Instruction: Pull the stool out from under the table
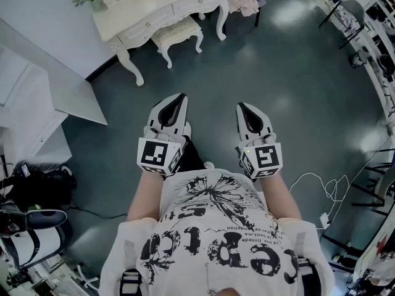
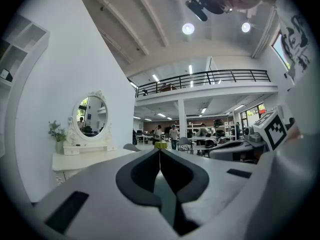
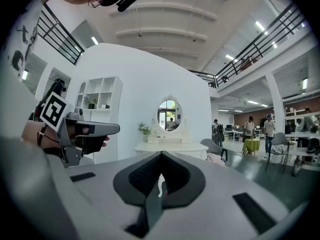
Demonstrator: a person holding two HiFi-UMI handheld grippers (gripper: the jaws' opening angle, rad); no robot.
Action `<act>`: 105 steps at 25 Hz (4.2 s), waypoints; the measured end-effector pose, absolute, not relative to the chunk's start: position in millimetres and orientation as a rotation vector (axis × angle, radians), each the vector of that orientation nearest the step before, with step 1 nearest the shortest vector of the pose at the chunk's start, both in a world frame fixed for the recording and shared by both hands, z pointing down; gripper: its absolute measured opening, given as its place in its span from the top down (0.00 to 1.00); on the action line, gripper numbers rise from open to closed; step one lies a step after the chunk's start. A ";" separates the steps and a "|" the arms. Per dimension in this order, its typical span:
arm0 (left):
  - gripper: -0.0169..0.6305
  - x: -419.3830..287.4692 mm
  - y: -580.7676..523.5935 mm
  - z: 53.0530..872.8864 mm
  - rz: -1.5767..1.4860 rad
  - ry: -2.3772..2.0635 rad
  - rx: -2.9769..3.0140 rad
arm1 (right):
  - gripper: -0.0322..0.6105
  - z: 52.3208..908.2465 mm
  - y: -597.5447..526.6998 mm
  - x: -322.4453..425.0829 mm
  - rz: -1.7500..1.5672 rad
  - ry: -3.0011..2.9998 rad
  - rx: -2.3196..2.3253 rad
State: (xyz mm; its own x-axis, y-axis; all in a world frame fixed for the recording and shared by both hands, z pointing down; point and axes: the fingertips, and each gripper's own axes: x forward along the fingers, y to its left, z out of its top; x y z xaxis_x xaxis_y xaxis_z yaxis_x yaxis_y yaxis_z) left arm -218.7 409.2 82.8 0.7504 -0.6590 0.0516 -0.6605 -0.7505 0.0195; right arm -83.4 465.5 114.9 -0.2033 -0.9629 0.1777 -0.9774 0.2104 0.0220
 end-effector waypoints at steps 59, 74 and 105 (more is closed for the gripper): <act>0.94 -113.7 -63.9 184.8 0.074 -1.460 2.488 | 0.92 213.1 -71.2 58.7 0.373 -2.428 1.476; 0.94 -93.6 -129.1 315.3 0.127 -1.901 2.010 | 0.92 367.4 -233.3 69.3 0.415 -2.510 0.890; 0.94 -124.3 -119.1 719.9 0.133 -1.873 1.844 | 0.54 844.5 -331.1 63.7 0.349 -2.183 1.200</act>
State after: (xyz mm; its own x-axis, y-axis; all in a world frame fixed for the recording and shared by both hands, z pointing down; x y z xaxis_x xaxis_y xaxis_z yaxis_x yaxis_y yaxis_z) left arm -124.3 -119.1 719.9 0.0466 -0.9095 0.4131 -0.9586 0.0756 0.2746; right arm 63.7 -331.1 844.5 -0.3982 -0.6681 0.6286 -0.8307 0.5532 0.0617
